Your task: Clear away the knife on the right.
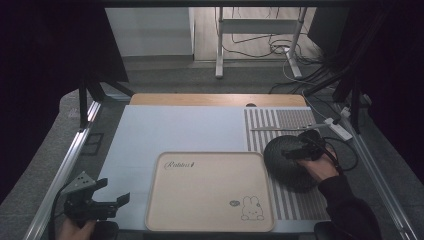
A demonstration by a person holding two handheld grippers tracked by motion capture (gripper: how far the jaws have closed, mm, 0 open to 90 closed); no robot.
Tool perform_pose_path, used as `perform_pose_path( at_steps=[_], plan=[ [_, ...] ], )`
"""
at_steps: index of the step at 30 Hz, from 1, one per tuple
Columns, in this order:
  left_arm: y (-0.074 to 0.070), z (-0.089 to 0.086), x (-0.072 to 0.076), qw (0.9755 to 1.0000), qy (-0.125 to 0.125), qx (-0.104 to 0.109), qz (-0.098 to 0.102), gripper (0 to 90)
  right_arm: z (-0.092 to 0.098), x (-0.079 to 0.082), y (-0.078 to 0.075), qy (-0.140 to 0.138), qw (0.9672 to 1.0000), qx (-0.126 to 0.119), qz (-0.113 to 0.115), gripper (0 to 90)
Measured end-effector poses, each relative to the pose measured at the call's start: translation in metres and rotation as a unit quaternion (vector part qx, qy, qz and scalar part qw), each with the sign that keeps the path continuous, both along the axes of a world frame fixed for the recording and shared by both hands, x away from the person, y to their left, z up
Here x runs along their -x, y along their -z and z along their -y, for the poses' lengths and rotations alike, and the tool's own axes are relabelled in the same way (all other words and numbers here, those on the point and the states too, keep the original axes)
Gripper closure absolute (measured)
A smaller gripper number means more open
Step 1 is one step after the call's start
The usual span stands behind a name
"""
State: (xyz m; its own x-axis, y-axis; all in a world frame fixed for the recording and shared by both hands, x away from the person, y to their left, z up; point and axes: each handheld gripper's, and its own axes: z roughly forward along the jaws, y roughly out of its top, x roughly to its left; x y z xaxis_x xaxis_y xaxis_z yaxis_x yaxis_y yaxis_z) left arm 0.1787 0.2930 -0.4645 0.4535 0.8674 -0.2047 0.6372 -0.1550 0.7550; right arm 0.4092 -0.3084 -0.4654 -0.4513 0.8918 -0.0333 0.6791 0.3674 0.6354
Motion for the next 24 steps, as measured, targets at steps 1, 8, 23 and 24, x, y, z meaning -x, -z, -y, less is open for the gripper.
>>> perform_pose_path(
  at_steps=[1, 8, 23, 24],
  plan=[
    [0.0, 0.0, 0.0, 1.0, 0.0, 0.0, 0.0, 1.6, 0.0, -0.003, 0.0, 0.0, 1.0, 0.001, 0.0, 0.0],
    [0.0, 0.0, 0.0, 1.0, 0.001, -0.001, 0.0, 1.6, 0.001, -0.022, 0.0, 0.008, 1.0, 0.003, 0.004, 0.0],
    [0.0, 0.0, -0.001, 1.0, 0.001, -0.001, -0.001, 1.6, 0.003, -0.059, 0.008, 0.033, 0.9993, 0.02, -0.002, 0.0],
    [0.0, 0.0, -0.001, 1.0, 0.001, -0.001, 0.0, 1.6, 0.003, -0.062, 0.008, 0.033, 0.9992, 0.021, -0.002, 0.0]
  ],
)
